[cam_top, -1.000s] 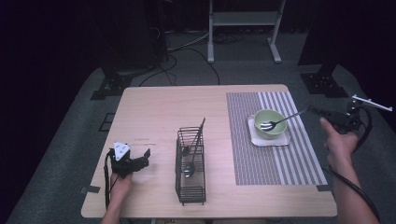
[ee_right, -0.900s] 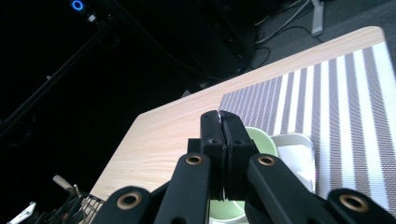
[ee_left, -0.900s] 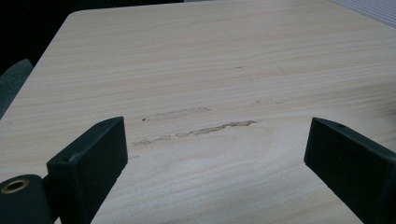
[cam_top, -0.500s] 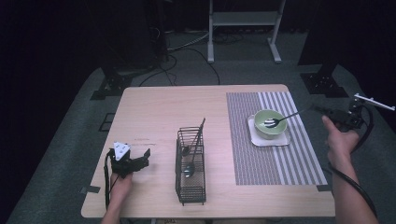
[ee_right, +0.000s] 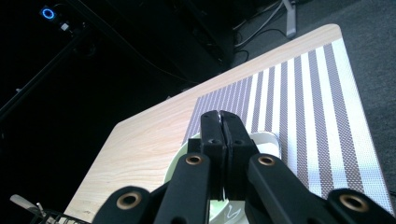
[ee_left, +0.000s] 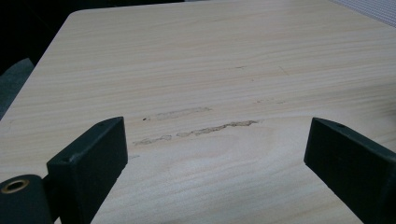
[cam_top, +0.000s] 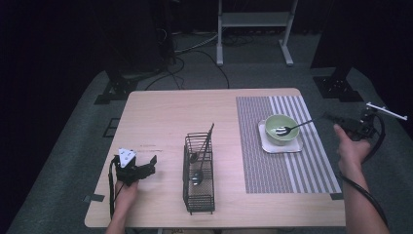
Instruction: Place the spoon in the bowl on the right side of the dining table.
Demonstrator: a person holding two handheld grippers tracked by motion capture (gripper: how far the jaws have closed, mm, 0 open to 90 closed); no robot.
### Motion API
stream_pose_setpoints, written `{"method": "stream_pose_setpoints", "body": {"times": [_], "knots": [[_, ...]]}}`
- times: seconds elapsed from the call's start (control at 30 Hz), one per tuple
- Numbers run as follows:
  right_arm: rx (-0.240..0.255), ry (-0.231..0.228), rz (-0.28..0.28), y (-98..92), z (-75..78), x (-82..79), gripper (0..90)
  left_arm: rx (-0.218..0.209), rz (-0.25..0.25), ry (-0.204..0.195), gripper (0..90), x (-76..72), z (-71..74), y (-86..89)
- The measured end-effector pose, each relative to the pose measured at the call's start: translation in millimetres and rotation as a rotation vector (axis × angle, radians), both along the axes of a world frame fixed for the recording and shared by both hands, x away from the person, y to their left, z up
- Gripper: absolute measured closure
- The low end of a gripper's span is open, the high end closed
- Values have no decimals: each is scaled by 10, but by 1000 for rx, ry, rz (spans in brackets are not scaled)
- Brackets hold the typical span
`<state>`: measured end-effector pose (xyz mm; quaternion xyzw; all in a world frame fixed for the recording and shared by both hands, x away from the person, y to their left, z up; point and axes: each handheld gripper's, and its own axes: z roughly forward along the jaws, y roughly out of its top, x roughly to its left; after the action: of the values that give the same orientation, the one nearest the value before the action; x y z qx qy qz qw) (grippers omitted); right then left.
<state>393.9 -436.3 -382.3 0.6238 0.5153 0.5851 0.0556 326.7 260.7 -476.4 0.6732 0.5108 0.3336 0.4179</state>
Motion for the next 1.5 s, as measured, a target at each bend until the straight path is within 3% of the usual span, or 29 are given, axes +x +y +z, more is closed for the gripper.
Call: {"method": "stream_pose_setpoints", "body": {"times": [0.73,1.5], "knots": [[-19,24,-17,31,-130,108,887,0,-1,1,52,1,0,1],[-45,45,13,137,-210,238,885,1,1,2,52,4,0,1]]}}
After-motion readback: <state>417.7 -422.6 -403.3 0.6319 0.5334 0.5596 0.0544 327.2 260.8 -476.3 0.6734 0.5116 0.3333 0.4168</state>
